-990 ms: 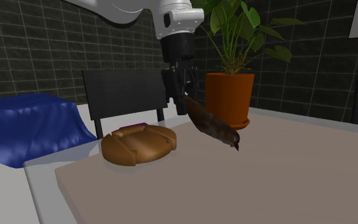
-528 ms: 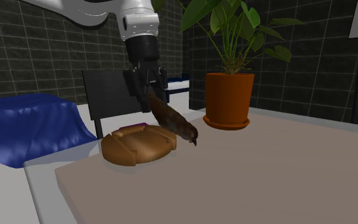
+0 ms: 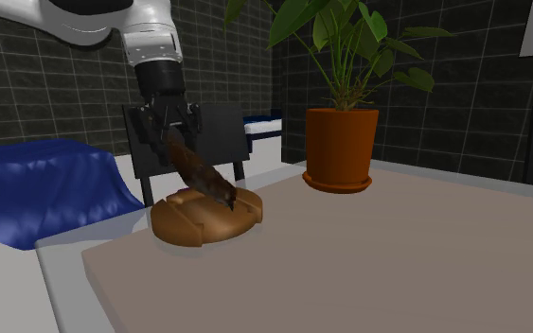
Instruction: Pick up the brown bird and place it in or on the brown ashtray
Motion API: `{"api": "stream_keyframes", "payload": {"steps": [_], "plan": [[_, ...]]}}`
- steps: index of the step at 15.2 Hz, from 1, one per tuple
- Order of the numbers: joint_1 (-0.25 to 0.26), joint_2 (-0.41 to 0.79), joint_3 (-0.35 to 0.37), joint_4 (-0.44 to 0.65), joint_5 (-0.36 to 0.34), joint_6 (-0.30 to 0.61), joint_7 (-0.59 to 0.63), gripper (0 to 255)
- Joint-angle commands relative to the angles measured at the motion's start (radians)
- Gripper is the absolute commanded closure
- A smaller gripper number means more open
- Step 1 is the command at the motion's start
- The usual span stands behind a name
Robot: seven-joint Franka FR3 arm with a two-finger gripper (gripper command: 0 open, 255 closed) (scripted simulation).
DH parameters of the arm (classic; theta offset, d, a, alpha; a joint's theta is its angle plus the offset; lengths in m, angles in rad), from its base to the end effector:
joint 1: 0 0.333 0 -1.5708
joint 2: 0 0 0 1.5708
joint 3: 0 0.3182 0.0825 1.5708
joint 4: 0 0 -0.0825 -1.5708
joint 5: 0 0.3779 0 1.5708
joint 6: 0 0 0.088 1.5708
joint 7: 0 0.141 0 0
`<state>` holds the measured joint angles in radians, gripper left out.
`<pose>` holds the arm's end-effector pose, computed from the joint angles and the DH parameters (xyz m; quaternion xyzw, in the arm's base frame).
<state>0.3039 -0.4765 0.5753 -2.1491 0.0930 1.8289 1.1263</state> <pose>0.2491 0.3631 0.5338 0.9839 -0.1528 0.0919 0.0077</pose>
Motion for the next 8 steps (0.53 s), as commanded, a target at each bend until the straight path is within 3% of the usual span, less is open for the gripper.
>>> {"api": "stream_keyframes", "payload": {"steps": [1,8], "plan": [[0.007,-0.011,0.005,-0.033,0.008,0.023,0.007,255],[0.011,-0.006,0.023,-0.121,0.014,0.116,0.017,255]]}}
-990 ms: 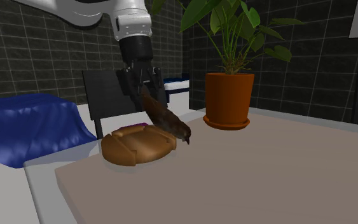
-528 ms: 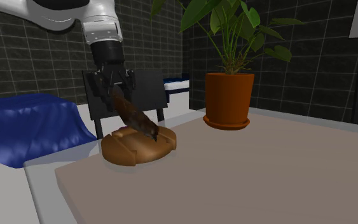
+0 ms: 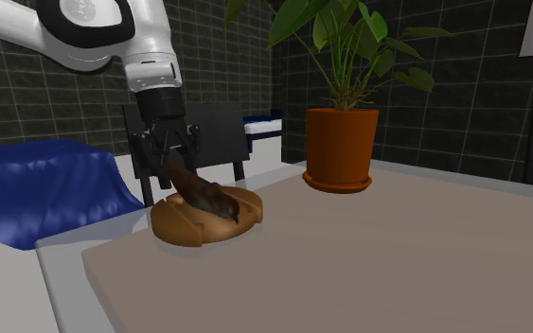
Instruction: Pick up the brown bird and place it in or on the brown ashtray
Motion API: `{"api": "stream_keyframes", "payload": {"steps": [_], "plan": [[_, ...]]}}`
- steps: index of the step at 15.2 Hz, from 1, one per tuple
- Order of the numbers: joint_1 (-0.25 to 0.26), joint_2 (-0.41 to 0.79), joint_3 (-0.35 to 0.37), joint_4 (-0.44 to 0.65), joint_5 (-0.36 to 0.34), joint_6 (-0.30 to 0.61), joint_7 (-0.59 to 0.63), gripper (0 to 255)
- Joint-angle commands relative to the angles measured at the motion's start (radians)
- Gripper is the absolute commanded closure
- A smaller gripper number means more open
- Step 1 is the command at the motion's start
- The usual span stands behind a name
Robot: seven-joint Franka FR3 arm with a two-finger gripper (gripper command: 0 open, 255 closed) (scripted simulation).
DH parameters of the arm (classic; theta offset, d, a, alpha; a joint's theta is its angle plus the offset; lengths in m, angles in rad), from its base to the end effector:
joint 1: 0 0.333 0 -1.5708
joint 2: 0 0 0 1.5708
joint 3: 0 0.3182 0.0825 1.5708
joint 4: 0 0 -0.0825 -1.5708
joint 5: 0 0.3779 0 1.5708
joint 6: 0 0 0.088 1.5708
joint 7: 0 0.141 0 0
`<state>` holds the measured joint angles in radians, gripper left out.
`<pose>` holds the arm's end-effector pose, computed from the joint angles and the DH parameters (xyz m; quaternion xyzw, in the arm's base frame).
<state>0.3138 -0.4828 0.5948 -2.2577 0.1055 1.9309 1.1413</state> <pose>0.2449 0.3629 0.4924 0.9838 -0.1536 0.0917 0.0078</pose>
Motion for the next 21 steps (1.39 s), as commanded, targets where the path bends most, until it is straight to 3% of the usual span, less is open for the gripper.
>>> {"api": "stream_keyframes", "payload": {"steps": [1,11,12,17,21], "plan": [[0.001,0.002,0.006,-0.025,0.002,0.027,0.004,255],[0.002,0.007,0.012,-0.048,0.002,0.055,0.008,255],[0.002,0.007,0.012,-0.048,0.002,0.055,0.008,0],[0.002,0.007,0.012,-0.048,0.002,0.055,0.008,0],[0.007,-0.018,-0.007,0.06,0.004,-0.076,0.003,0]]}}
